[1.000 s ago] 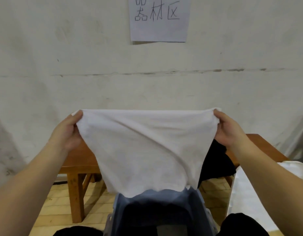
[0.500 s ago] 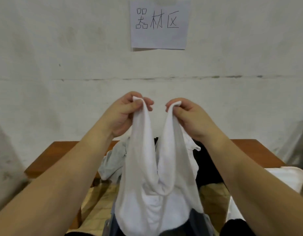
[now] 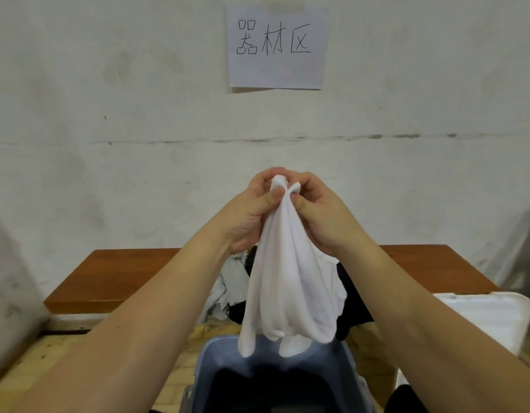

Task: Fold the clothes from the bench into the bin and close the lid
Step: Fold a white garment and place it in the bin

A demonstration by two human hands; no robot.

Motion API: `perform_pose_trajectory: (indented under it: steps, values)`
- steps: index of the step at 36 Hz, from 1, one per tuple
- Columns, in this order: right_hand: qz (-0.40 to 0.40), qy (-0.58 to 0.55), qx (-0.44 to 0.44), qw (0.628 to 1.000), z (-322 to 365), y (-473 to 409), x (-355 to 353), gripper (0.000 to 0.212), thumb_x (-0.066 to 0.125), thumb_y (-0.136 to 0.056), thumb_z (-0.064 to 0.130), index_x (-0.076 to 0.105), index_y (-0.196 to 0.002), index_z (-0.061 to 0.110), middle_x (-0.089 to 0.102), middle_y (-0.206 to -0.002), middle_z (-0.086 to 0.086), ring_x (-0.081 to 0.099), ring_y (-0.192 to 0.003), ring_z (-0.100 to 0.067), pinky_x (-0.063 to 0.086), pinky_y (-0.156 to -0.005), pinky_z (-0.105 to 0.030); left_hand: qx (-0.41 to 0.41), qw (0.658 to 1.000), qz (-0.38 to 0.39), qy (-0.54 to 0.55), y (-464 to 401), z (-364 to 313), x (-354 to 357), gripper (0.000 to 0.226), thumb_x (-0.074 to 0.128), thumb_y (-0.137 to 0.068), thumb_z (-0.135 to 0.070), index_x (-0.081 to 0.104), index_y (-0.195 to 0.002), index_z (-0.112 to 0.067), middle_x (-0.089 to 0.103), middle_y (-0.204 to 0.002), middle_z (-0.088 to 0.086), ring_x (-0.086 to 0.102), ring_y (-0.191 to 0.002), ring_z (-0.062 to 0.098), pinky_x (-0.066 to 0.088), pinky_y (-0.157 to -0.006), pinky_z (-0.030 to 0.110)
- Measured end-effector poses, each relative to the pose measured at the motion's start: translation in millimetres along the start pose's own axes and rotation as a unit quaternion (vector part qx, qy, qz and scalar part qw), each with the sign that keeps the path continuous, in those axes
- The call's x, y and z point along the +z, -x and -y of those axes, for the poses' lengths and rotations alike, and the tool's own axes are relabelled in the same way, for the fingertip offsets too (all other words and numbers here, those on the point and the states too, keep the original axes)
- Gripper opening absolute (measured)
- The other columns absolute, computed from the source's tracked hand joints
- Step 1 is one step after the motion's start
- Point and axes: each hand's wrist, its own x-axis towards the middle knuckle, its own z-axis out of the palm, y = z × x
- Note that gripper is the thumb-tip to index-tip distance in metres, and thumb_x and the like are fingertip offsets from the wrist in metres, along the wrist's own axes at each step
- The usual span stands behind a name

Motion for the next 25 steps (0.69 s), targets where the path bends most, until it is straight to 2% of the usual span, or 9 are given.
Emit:
perform_pose_trajectory:
  steps: [3,7,10,12,15,19,22,24,25]
  values:
    - [0.067,-0.014,0.045,0.997,5,-1,-4,0.03,0.083,-0.069,0.046,0.07,-0.095,0.038,0.069,-0.115,0.004,0.064,-0.107,-0.017,0.051,-0.091,-0.03,-0.034,0.999,-0.003,-0.038,1,-2,-5,0.105,0.095,-0.044,-0.05,0.048,-0.133,-0.021,0.069,-0.113,0.001,0.066,-0.107,0.017,0.053,-0.093,0.031]
    - [0.082,0.038,0.077,0.993,8,-3,-11,0.04,0.069,-0.087,0.018,0.062,-0.122,0.035,0.069,-0.115,0.0,0.064,-0.112,-0.018,0.05,-0.095,-0.028,-0.07,0.988,-0.014,-0.137,5,-6,-10,0.128,0.089,-0.04,-0.068,0.035,-0.147,-0.022,0.062,-0.129,-0.002,0.058,-0.123,0.015,0.038,-0.111,0.038]
    - [0.064,0.123,0.074,0.988,13,-1,-12,0.026,0.062,-0.093,0.006,0.07,-0.109,0.026,0.072,-0.113,0.005,0.065,-0.112,-0.012,0.048,-0.1,-0.025,-0.077,0.981,-0.052,-0.168,11,-5,-13,0.105,0.087,-0.052,-0.065,0.043,-0.139,-0.025,0.061,-0.131,-0.001,0.058,-0.123,0.019,0.038,-0.112,0.045]
    - [0.048,0.168,0.078,0.981,16,0,-14,0.018,0.061,-0.093,0.006,0.07,-0.096,0.021,0.073,-0.098,0.011,0.066,-0.096,-0.004,0.049,-0.088,-0.016,-0.077,0.971,-0.104,-0.199,15,-2,-15,0.076,0.078,-0.068,-0.059,0.05,-0.131,-0.027,0.062,-0.127,-0.002,0.06,-0.118,0.019,0.041,-0.11,0.047]
    - [0.02,0.202,0.071,0.977,16,-3,-22,0.017,0.064,-0.092,0.006,0.064,-0.088,0.022,0.065,-0.08,0.017,0.059,-0.078,0.001,0.044,-0.074,-0.01,-0.03,0.963,-0.171,-0.204,31,6,-22,0.047,0.069,-0.079,-0.054,0.058,-0.116,-0.026,0.064,-0.115,-0.004,0.061,-0.104,0.017,0.049,-0.094,0.036]
    - [-0.011,0.215,0.061,0.975,14,-7,-33,0.015,0.065,-0.092,0.01,0.061,-0.086,0.022,0.061,-0.076,0.018,0.056,-0.073,0.0,0.044,-0.072,-0.013,-0.077,0.95,-0.228,-0.2,42,16,-26,0.048,0.052,-0.087,-0.055,0.057,-0.117,-0.018,0.066,-0.096,-0.003,0.061,-0.08,0.015,0.05,-0.077,0.035]
    - [-0.04,0.209,0.058,0.975,10,-10,-36,0.012,0.072,-0.085,0.02,0.06,-0.084,0.025,0.061,-0.076,0.015,0.055,-0.077,-0.008,0.043,-0.079,-0.027,-0.164,0.905,-0.186,-0.345,53,24,-32,0.064,0.067,-0.079,-0.051,0.045,-0.136,-0.028,0.061,-0.098,-0.019,0.06,-0.084,0.003,0.049,-0.082,0.032]
    - [-0.059,0.214,0.06,0.973,8,-12,-37,0.015,0.073,-0.076,0.032,0.06,-0.083,0.028,0.06,-0.078,0.012,0.054,-0.079,-0.013,0.042,-0.08,-0.034,-0.17,0.842,-0.098,-0.503,74,31,-27,0.078,0.074,-0.075,-0.056,0.03,-0.138,-0.043,0.05,-0.113,-0.024,0.057,-0.1,0.004,0.049,-0.085,0.031]
    - [-0.065,0.224,0.061,0.971,8,-13,-37,0.017,0.073,-0.074,0.037,0.06,-0.082,0.03,0.059,-0.078,0.012,0.054,-0.079,-0.014,0.041,-0.078,-0.035,-0.163,0.8,-0.097,-0.569,82,36,-26,0.079,0.073,-0.076,-0.056,0.028,-0.14,-0.043,0.049,-0.115,-0.022,0.058,-0.1,0.009,0.051,-0.084,0.033]
